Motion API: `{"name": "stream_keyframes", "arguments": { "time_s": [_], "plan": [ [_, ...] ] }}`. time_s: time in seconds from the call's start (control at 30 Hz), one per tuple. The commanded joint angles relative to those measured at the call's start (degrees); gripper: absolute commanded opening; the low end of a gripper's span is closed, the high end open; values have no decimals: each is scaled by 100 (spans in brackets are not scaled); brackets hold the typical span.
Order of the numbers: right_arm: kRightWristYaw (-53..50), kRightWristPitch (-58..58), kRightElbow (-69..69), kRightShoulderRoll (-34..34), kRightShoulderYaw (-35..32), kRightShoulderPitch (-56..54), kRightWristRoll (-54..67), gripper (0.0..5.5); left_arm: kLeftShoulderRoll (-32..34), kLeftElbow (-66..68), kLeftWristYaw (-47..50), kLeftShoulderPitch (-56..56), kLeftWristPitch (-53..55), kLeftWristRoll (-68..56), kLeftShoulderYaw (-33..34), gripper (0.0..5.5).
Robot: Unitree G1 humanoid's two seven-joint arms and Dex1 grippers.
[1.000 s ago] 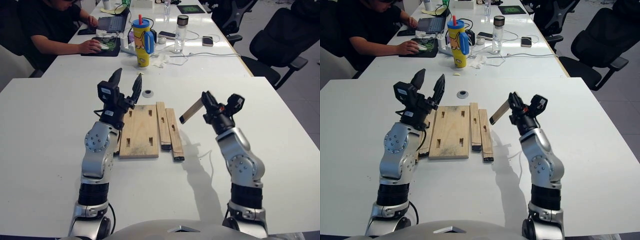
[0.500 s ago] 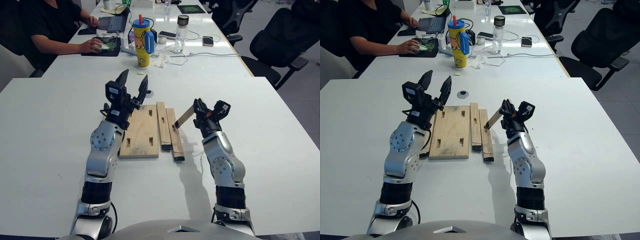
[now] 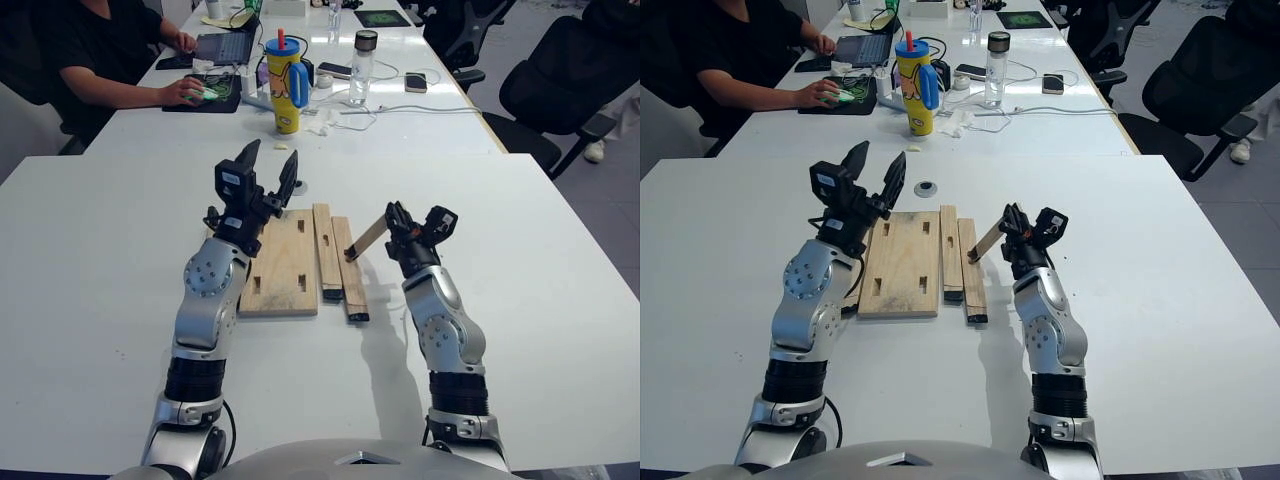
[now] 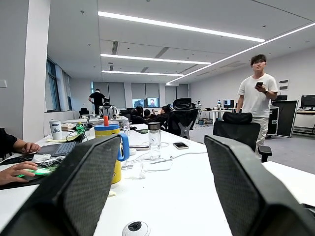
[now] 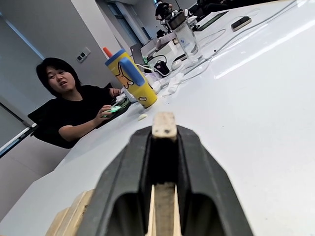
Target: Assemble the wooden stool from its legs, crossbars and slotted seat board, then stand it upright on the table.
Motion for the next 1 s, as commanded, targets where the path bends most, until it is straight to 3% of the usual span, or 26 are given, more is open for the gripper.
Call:
{"name": "stream_keyframes", "arguments": {
  "time_s": [0.03, 0.67, 0.87, 1.0],
  "plan": [
    [68, -116, 262, 377, 26, -44, 37, 44, -33, 69, -22, -162, 15, -24, -16, 315],
    [202, -550, 531, -451, 845, 504, -1843, 44, -192, -316, 290, 145, 145, 72, -76, 315],
    [-204, -298, 178, -272, 755, 932, -1995, 44, -194, -525, 342, 267, 323, 65, -114, 315],
    [-536, -270, -72, -102, 1031, 1165, -2338, 44, -139, -630, 270, 271, 508, 18, -148, 315]
  ]
}}
